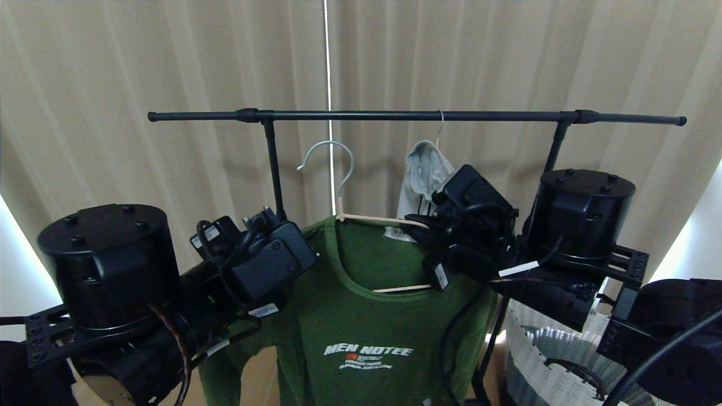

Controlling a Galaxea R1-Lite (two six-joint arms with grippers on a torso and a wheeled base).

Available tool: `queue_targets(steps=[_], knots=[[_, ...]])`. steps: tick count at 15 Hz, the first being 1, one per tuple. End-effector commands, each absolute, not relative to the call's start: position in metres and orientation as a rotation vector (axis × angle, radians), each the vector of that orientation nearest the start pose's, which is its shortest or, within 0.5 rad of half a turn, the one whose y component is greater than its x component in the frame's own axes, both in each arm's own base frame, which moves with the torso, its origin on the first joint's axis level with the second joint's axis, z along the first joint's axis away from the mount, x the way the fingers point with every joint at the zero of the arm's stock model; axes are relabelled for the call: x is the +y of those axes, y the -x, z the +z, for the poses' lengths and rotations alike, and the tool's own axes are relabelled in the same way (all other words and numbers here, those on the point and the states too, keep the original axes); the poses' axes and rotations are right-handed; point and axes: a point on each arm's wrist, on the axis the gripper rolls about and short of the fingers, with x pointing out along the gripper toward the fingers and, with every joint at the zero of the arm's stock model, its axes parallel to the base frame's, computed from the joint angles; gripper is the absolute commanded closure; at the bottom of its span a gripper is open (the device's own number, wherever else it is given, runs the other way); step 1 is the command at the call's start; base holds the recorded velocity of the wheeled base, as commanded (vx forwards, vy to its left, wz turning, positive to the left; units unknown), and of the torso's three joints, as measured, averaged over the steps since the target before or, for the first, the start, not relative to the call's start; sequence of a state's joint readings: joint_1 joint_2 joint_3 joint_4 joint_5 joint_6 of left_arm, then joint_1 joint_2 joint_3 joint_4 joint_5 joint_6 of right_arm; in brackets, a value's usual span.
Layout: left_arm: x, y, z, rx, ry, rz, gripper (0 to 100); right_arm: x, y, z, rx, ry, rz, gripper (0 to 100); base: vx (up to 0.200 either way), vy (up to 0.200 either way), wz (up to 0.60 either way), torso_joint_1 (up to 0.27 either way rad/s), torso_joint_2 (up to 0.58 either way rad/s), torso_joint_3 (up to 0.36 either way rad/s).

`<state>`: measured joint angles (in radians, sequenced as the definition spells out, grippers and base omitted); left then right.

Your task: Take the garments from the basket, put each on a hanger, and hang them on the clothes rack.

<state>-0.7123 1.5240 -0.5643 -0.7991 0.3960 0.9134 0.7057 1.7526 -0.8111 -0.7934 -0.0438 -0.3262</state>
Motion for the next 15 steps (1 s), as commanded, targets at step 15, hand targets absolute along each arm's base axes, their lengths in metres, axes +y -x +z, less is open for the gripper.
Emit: queue_targets(steps=[15], knots=[[-0.103,-0.183,0.194,0.037,-0.641,-0.347,0,0.104,-0.213,0.229,-0.068,0.283,0.39,100,0.0,0.0,0.0,0.0,0.0,0.0]])
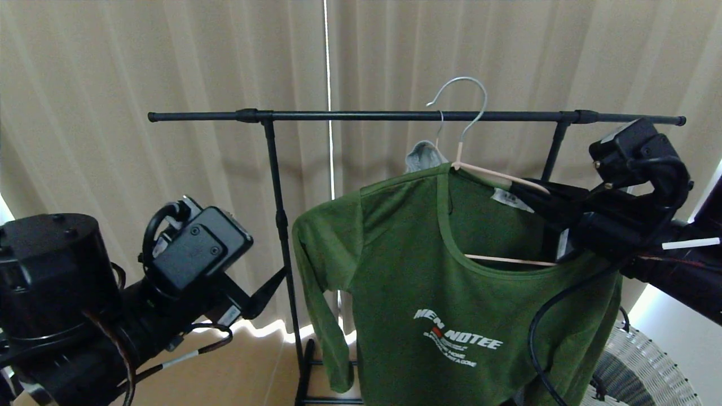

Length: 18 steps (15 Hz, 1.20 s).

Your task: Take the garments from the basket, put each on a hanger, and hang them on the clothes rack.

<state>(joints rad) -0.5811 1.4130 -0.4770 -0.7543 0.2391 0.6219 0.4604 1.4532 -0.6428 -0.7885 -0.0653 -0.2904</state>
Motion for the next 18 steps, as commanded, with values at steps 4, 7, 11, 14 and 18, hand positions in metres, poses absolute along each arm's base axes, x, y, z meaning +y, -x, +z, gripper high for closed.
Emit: queue_targets(steps=[4,7,11,14,18], knots=[[-0.101,-0.184,0.188,0.052,-0.581,-0.478,0,0.106,-0.212,0.236,-0.096,0.261,0.423,100,0.0,0.0,0.0,0.0,0.0,0.0],[-0.102,-0.185,0.191,0.038,-0.576,-0.498,0,0.105,-0.208,0.239,-0.113,0.249,0.466,100,0.0,0.0,0.0,0.0,0.0,0.0],[-0.104,-0.188,0.184,0.06,-0.582,-0.528,100,0.109,-0.205,0.241,-0.126,0.239,0.501,100,0.0,0.0,0.0,0.0,0.0,0.0],[-0.098,-0.19,0.181,0.076,-0.589,-0.5,100,0.109,-0.205,0.242,-0.13,0.24,0.499,100,0.0,0.0,0.0,0.0,0.0,0.0],[-0.063,-0.191,0.174,0.138,-0.587,-0.353,100,0.106,-0.208,0.243,-0.126,0.241,0.472,100,0.0,0.0,0.0,0.0,0.0,0.0]])
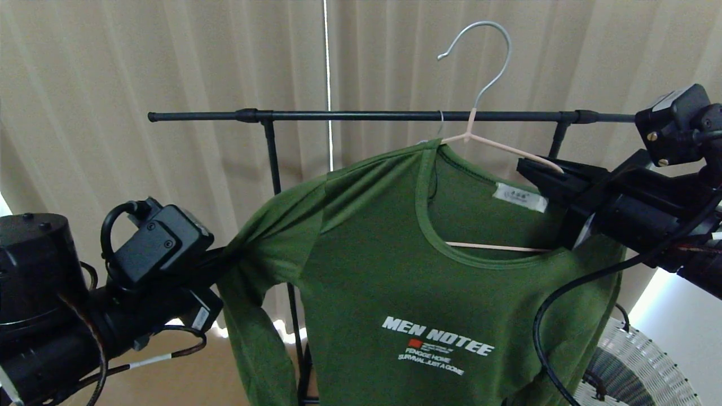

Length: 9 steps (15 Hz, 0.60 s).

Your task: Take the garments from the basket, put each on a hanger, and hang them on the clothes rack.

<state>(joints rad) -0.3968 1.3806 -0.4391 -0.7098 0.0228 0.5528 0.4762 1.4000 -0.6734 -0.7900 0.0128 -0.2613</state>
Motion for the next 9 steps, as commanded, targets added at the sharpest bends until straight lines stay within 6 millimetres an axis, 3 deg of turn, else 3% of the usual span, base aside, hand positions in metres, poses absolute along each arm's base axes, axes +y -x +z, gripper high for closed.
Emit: queue_targets(steps=[1,5,6,9], knots=[[-0.0559,-0.1913,0.1737,0.146,-0.583,-0.32,100,0.1047,-0.2083,0.243,-0.126,0.243,0.466,100,0.0,0.0,0.0,0.0,0.0,0.0],[-0.0495,-0.1921,0.1752,0.15,-0.576,-0.287,100,0.1054,-0.2096,0.2435,-0.126,0.243,0.466,100,0.0,0.0,0.0,0.0,0.0,0.0],[-0.0494,-0.1917,0.1751,0.15,-0.578,-0.287,0,0.1054,-0.2096,0.2435,-0.126,0.243,0.466,100,0.0,0.0,0.0,0.0,0.0,0.0],[-0.05,-0.1916,0.1762,0.145,-0.575,-0.289,0,0.1055,-0.2098,0.2468,-0.135,0.241,0.464,100,0.0,0.0,0.0,0.0,0.0,0.0]])
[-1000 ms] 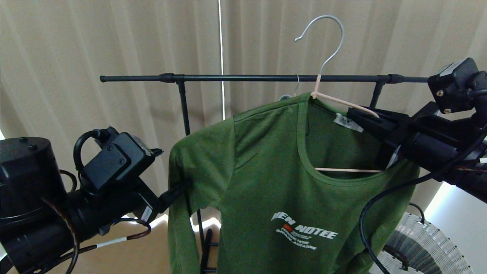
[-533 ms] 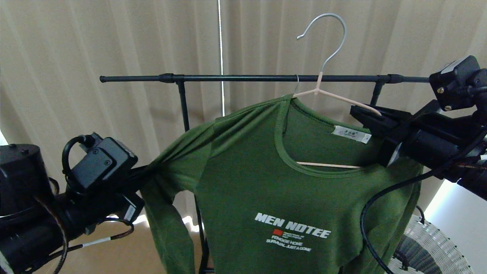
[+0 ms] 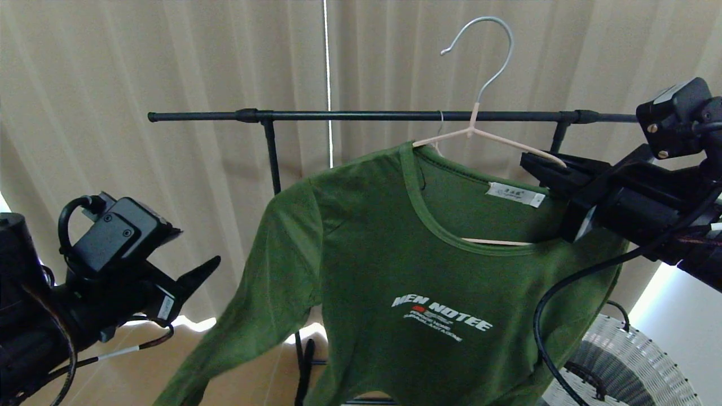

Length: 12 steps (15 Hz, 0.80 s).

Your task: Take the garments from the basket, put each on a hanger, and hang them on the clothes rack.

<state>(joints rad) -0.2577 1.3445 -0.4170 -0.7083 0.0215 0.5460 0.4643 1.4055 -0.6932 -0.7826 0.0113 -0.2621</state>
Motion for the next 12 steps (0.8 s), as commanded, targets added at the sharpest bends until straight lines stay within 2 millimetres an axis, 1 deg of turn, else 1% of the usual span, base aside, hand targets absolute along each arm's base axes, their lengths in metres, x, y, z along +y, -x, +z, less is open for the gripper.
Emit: queue_targets(steps=[1,3,5,6,7,8,9,10,12], knots=[[-0.05,-0.192,0.177,0.142,-0.566,-0.285,0,0.106,-0.211,0.249,-0.14,0.239,0.464,100,0.0,0.0,0.0,0.0,0.0,0.0],[-0.048,-0.185,0.175,0.148,-0.538,-0.287,0,0.107,-0.215,0.246,-0.127,0.244,0.455,100,0.0,0.0,0.0,0.0,0.0,0.0],[-0.045,-0.176,0.171,0.156,-0.511,-0.285,0,0.098,-0.218,0.243,-0.094,0.251,0.408,100,0.0,0.0,0.0,0.0,0.0,0.0],[-0.043,-0.167,0.168,0.162,-0.46,-0.28,0,0.083,-0.216,0.244,-0.04,0.264,0.338,100,0.0,0.0,0.0,0.0,0.0,0.0],[-0.042,-0.166,0.168,0.165,-0.449,-0.28,0,0.081,-0.215,0.245,-0.034,0.265,0.326,100,0.0,0.0,0.0,0.0,0.0,0.0],[-0.041,-0.159,0.163,0.187,-0.373,-0.273,0,0.062,-0.205,0.248,0.023,0.275,0.251,100,0.0,0.0,0.0,0.0,0.0,0.0],[-0.04,-0.158,0.16,0.199,-0.352,-0.272,0,0.051,-0.2,0.25,0.05,0.281,0.212,100,0.0,0.0,0.0,0.0,0.0,0.0],[-0.04,-0.156,0.155,0.222,-0.33,-0.273,0,0.032,-0.187,0.252,0.1,0.305,0.139,100,0.0,0.0,0.0,0.0,0.0,0.0],[-0.041,-0.158,0.155,0.223,-0.334,-0.276,0,0.018,-0.173,0.253,0.15,0.341,0.079,100,0.0,0.0,0.0,0.0,0.0,0.0]])
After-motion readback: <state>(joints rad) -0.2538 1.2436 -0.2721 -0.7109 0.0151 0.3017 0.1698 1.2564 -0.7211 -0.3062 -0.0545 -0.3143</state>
